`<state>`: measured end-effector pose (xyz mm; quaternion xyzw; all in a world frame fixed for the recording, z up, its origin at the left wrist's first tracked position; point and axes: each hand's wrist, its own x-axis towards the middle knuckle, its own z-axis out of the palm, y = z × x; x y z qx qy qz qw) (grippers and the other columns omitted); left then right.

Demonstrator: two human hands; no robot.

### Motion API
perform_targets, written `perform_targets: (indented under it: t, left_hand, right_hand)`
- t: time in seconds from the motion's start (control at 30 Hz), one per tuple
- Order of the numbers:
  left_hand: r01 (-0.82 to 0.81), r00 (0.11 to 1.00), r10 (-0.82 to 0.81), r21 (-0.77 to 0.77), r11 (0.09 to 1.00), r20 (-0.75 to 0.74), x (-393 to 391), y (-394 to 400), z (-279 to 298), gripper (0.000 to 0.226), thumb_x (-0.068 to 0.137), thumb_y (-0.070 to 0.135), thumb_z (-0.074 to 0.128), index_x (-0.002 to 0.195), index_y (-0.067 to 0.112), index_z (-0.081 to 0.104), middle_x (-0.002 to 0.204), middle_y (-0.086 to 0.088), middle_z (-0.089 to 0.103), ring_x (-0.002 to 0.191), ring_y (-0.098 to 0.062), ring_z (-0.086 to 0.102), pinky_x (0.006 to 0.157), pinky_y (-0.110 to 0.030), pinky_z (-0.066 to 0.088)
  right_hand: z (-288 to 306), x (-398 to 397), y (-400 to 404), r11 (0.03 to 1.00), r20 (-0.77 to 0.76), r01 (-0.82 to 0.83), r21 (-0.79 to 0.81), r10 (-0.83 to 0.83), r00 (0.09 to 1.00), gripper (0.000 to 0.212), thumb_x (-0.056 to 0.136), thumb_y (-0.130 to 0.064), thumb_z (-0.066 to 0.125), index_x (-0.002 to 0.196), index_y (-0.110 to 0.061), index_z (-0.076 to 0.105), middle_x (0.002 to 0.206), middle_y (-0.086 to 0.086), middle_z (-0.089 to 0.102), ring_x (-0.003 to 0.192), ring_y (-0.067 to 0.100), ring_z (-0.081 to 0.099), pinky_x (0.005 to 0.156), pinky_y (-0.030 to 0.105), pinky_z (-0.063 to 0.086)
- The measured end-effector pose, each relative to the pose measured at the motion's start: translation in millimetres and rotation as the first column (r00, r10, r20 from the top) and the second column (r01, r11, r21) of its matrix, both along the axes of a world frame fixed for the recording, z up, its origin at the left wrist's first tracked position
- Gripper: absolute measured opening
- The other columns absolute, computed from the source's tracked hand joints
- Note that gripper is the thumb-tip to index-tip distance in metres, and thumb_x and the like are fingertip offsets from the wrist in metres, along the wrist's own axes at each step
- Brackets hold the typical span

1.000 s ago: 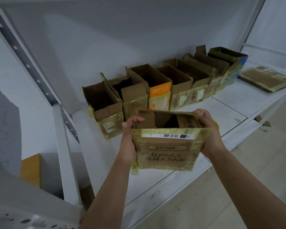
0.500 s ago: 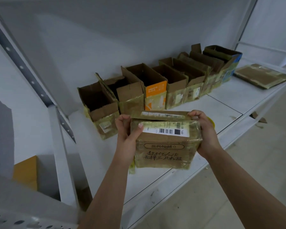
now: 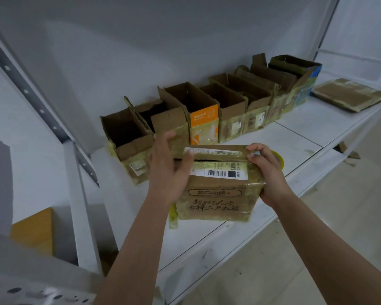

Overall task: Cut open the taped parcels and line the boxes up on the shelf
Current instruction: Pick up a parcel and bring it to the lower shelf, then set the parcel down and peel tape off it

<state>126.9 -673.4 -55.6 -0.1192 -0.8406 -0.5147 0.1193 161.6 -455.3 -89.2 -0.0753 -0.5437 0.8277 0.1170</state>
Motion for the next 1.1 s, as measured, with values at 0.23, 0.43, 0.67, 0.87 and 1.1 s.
perform_targets:
  t: [0.23,0.43,0.67,0.87,1.1]
  left_hand:
    - [0.224,0.973,-0.147,-0.863,0.453,0.175,-12,38,0,0.078,0.088,0.073,0.0,0.153,0.033,-0.014,0.162,0.0,-0.02,0.147,-0.023,-0.023,0.115,-0.055,-0.012]
    - [0.294,0.956,-0.143,-0.847,0.443,0.257,-12,33,4,0.121,0.049,0.102,-0.006,0.149,0.036,-0.024,0.158,0.003,-0.03,0.145,-0.022,-0.028,0.114,-0.057,-0.013]
    - [0.319,0.948,-0.159,-0.854,0.41,0.277,-13,32,11,0.143,0.044,0.094,0.058,0.15,0.037,-0.02,0.162,0.012,-0.011,0.148,-0.017,-0.016,0.115,-0.059,-0.01]
    - [0.25,0.967,-0.151,-0.879,0.406,0.205,-8,38,22,0.136,0.05,0.086,0.067,0.155,0.036,-0.004,0.161,0.005,0.009,0.148,-0.018,0.001,0.116,-0.062,0.005]
    - [0.195,0.976,-0.183,-0.841,0.504,0.117,-16,61,39,0.135,0.046,0.09,0.059,0.154,0.038,-0.001,0.159,0.004,0.013,0.144,-0.02,0.009,0.116,-0.063,0.006]
  right_hand:
    - [10,2,13,0.97,0.045,-0.135,0.203,0.128,0.991,0.014,0.097,-0.008,0.051,0.098,-0.019,0.06,0.097,0.01,0.063,0.085,0.023,0.064,0.065,0.027,0.054]
    - [6,-20,63,0.869,0.198,-0.051,0.492,-0.055,0.979,0.026,0.097,-0.011,0.053,0.118,-0.022,0.062,0.126,0.009,0.061,0.121,0.023,0.054,0.097,0.03,0.04]
    - [-42,-38,93,-0.073,0.619,-0.626,0.776,-0.099,0.779,0.067,0.089,-0.025,0.059,0.149,-0.021,0.029,0.154,0.008,0.032,0.143,0.032,0.025,0.119,0.04,0.015]
    - [-52,-31,104,-0.451,0.34,-0.369,0.813,-0.147,0.929,0.056,0.09,-0.018,0.049,0.143,-0.035,0.041,0.141,-0.005,0.053,0.135,0.017,0.044,0.117,0.033,0.016]
    - [-1,-28,144,-0.059,0.326,-0.34,0.939,-0.168,0.93,0.04,0.092,-0.024,0.061,0.131,-0.017,0.056,0.13,0.011,0.06,0.121,0.033,0.055,0.095,0.033,0.041]
